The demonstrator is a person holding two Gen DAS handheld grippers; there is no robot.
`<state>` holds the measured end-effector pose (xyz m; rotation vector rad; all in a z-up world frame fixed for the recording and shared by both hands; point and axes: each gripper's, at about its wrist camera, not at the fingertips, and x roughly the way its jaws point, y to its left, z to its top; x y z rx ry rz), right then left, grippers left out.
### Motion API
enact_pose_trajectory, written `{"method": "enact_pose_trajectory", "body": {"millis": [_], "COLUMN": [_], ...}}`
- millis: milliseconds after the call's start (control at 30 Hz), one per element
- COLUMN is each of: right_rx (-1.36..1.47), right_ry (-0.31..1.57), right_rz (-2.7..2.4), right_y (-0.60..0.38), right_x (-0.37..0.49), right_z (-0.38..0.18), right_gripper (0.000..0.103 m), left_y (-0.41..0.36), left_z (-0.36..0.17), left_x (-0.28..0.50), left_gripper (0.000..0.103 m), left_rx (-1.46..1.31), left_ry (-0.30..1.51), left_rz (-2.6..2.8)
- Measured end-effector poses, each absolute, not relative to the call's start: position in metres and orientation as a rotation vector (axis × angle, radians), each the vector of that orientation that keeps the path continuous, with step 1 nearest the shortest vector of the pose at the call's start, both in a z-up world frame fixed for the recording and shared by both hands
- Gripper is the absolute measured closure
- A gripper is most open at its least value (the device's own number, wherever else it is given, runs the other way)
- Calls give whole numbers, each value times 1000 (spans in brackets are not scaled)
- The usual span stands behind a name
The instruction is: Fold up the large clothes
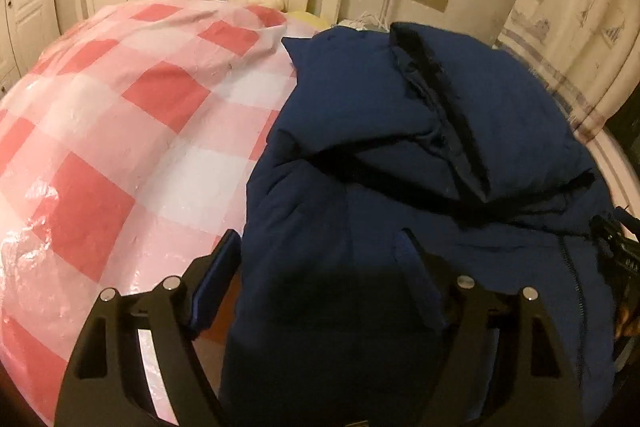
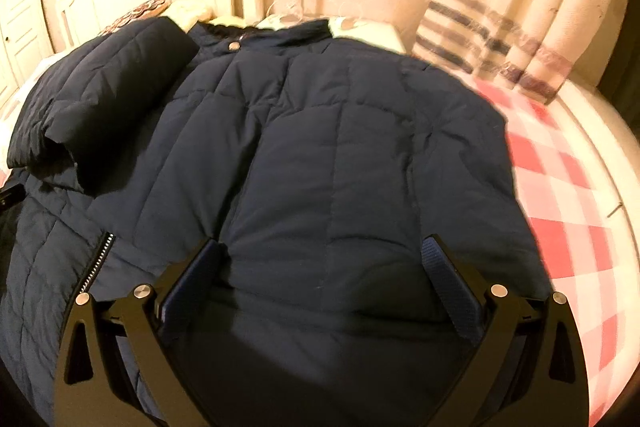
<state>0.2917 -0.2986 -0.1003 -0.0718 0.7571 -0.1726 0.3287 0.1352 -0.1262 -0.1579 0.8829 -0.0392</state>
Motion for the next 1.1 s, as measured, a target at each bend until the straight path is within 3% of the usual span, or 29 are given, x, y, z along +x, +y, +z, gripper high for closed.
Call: {"method": "enact_pose_trajectory", "body": {"millis": [133,433,500,533,633,767,833,967,1100], "right_rx": [-188,-687,-745,-746,-529,-80,151,619,683], "right_ry": [593,535,568,577,678,652,601,555,650], "right_rz": [-64,193,210,217,354,436,383,362,107], "right_y": [-249,-89,-72,-70,-91,-164,-215,-319,-381], "right_x": [268,305,327,336,361,362,347,320,303], "right_z": [-73,-80,-89,-91,-78,-45,-36,-51,-82], "right_gripper": [6,6,8,13,37,68,73,73,72], "left_y": [135,143,147,147,145,146,146,146,144], "left_z": [-126,-120,-120,-120,-120,-119,-119,-120,-120], "left_x": [324,315,313,314,315,315,315,315,316], "left_gripper": [17,12,12,12,12,12,11,10,9], "left_rx": [-190,-252,-282,-285,-277,-284,-285,-285,-277], "left_ry": [875,853,842,842,845,843,843,844,847], "left_rz": [-62,-64,-74,-76,-74,-79,-80,-84,-85]}}
